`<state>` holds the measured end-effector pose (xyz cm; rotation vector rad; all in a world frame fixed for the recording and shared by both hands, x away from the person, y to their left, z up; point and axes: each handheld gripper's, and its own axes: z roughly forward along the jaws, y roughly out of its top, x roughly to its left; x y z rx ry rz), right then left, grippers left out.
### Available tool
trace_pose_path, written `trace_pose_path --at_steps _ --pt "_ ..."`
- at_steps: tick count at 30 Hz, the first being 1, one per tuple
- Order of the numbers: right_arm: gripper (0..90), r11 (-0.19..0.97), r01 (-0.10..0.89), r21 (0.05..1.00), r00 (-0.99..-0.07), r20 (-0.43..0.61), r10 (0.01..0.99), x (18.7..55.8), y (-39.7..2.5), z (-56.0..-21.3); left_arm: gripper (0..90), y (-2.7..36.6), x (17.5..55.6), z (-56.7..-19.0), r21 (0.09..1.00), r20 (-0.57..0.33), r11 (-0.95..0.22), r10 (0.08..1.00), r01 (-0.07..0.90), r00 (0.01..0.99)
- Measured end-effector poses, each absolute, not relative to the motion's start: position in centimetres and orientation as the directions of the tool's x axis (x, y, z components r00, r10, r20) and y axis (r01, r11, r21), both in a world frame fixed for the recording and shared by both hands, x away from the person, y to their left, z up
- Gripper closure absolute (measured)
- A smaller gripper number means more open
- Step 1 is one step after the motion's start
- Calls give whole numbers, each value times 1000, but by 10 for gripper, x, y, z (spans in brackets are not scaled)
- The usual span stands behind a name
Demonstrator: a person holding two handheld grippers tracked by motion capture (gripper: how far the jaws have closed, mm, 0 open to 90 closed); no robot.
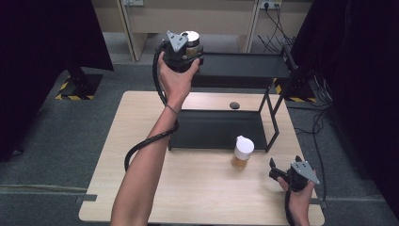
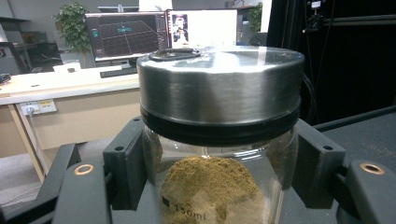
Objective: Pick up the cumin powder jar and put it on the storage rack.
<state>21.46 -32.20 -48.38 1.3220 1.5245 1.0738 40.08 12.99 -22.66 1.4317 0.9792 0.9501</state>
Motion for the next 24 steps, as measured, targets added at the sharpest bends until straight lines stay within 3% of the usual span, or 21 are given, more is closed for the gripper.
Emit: trace_pose_path --at_steps 1,2,3,7,24 --pt "19 81 284 955 -102 -54 993 215 -322 -484 303 131 400 -227 997 26 -48 941 55 337" --pt "19 82 284 955 -102 -55 993 215 -322 -484 200 131 400 -228 998 13 -32 942 52 334" --pt "19 82 284 955 -101 -55 993 215 -322 -484 152 131 397 -230 999 -4 -10 945 41 328" --pt "19 84 285 955 -101 -57 993 215 -321 -484 75 133 386 -232 1000 21 -16 947 -17 319" --pt "19 69 286 956 -95 -43 995 215 -322 -484 39 158 345 -229 995 31 0 950 -98 310"
